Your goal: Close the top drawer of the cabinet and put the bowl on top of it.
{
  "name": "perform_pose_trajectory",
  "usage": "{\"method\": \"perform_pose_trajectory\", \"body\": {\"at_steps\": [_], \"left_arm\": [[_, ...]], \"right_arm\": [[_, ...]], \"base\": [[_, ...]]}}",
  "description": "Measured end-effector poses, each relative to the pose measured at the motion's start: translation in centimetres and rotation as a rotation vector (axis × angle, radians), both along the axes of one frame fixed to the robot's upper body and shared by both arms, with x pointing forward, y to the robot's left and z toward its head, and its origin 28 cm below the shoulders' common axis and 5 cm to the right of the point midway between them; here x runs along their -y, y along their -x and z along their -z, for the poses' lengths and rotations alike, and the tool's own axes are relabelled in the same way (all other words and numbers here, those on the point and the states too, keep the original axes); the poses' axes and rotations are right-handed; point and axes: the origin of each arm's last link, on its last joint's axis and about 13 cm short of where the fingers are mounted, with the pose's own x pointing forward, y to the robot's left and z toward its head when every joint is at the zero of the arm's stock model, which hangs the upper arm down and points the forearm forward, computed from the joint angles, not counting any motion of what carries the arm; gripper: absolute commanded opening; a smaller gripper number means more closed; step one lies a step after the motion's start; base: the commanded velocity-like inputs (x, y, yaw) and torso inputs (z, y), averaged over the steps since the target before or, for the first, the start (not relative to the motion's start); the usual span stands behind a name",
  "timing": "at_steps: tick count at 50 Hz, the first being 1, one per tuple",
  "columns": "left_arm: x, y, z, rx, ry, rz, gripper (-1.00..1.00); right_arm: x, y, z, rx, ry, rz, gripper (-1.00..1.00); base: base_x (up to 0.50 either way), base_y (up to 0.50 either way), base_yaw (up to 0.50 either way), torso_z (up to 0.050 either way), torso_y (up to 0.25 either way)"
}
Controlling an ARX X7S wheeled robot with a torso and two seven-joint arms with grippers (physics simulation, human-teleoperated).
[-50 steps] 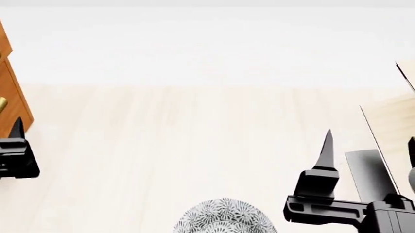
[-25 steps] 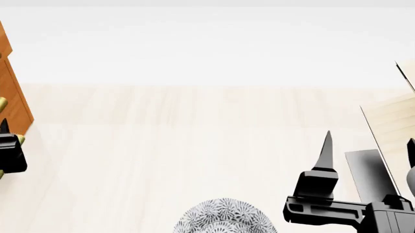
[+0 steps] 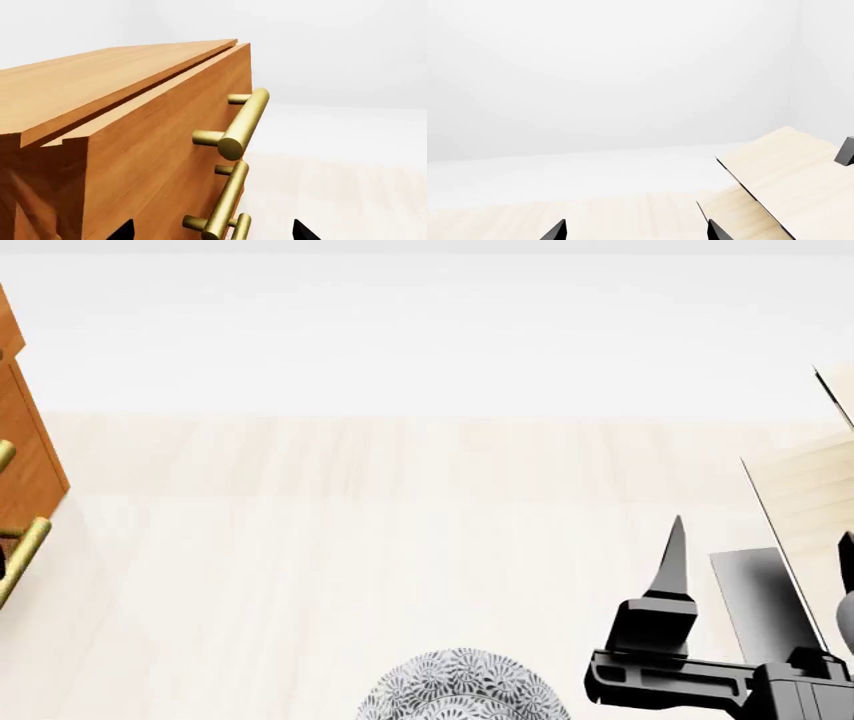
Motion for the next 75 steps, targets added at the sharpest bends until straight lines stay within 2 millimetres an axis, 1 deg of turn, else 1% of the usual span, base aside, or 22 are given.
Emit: {"method": "perform_pose_trajectory", "body": {"at_steps": [7, 17, 24, 27, 37, 44, 48, 59, 75], "left_arm": [[-0.8, -0.9, 0.4, -0.011, 0.001, -0.040, 1.00], [-1.6, -1.9, 0.7, -0.021, 0.001, -0.083, 1.00], [-1.7, -2.3, 0.8, -0.019, 0.007, -0.088, 1.00], [-1.7, -2.4, 0.8, -0.016, 0.012, -0.094, 1.00], [-1.7, -2.4, 0.5, -0.005, 0.045, -0.104, 1.00], [-1.5, -1.5, -0.3, 0.012, 0.033, -0.101, 1.00], [-1.0, -0.8, -0.8, 0.019, 0.022, -0.087, 1.00], [1.6, 1.6, -1.9, 0.035, -0.012, 0.027, 1.00], [4.9, 5.7, -2.4, 0.052, -0.001, 0.188, 1.00]], "right_arm": [[0.1, -0.2, 0.4, -0.005, -0.002, 0.003, 1.00], [0.1, -0.3, 0.4, -0.009, 0.001, 0.006, 1.00], [0.1, -0.3, 0.6, -0.010, 0.001, 0.008, 1.00], [0.1, -0.3, 1.0, -0.012, -0.002, 0.009, 1.00], [0.1, -0.4, 0.8, -0.014, 0.001, 0.008, 1.00], [0.1, -0.4, 0.8, -0.014, 0.004, 0.006, 1.00], [0.0, -0.4, 0.8, -0.014, 0.005, 0.004, 1.00], [0.1, -0.4, 0.9, -0.019, 0.006, 0.005, 1.00], [0.0, -0.4, 1.4, -0.026, 0.006, -0.004, 1.00]], "base": [[0.00, 0.00, 0.00, 0.000, 0.000], [0.00, 0.00, 0.00, 0.000, 0.000], [0.00, 0.00, 0.00, 0.000, 0.000], [0.00, 0.00, 0.00, 0.000, 0.000], [0.00, 0.00, 0.00, 0.000, 0.000], [0.00, 0.00, 0.00, 0.000, 0.000], [0.00, 0.00, 0.00, 0.000, 0.000], [0.00, 0.00, 0.00, 0.000, 0.000], [0.00, 0.00, 0.00, 0.000, 0.000]]}}
